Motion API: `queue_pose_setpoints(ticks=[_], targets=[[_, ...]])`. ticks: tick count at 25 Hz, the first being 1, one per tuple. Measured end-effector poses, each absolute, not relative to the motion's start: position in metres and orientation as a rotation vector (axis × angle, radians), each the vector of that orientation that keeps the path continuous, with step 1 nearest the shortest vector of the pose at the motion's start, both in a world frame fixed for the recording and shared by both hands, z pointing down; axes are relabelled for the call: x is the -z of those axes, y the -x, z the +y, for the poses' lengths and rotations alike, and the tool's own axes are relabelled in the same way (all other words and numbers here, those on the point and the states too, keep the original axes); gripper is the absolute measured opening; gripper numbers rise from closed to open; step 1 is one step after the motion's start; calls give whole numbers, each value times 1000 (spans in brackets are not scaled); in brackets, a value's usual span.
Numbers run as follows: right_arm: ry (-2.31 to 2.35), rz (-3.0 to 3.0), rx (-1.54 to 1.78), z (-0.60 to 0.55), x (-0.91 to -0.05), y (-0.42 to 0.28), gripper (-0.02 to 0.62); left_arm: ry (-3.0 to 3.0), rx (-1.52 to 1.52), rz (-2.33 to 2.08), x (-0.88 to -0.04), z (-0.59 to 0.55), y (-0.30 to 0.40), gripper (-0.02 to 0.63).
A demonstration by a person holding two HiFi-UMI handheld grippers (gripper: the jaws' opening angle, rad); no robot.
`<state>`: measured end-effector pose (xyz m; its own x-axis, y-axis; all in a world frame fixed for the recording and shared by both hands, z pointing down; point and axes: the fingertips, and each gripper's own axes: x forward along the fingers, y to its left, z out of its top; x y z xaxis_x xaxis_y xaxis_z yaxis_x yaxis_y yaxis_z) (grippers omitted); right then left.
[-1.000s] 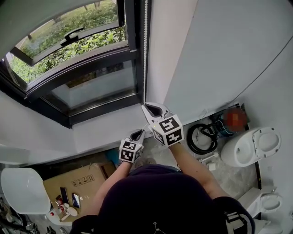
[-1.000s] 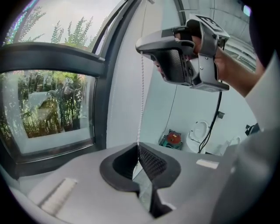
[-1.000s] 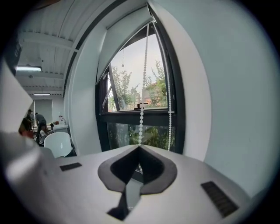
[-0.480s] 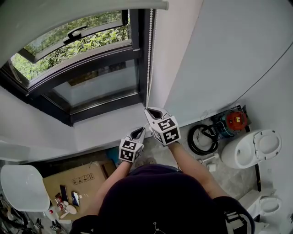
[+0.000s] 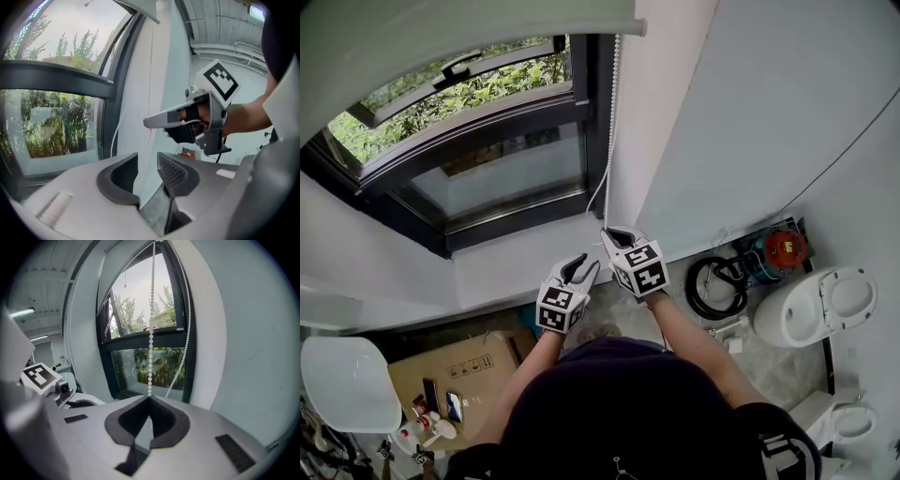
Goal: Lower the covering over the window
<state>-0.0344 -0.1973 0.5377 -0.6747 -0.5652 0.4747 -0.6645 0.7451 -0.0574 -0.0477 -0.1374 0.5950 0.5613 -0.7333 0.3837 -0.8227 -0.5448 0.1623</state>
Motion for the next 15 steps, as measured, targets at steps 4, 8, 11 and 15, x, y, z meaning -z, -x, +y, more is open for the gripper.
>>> queue_pose_setpoints(ticks=[4,8,11,15], targets=[[-938,-2510,-311,-197,-538,34,12,-2517,-275,-1344,-549,-148,58,133],[-933,-2515,-308,-195,-539,36,12,-2572,-147,-1396,-500,-162,66,133],[-929,-2519,-308,-193,-539,38,12,-2642,-71,-1384,-463,-168,59,133],[-924,-2527,-303,-188,-538,40,12,-2692,-47,-1345,-437,-169,42,133]])
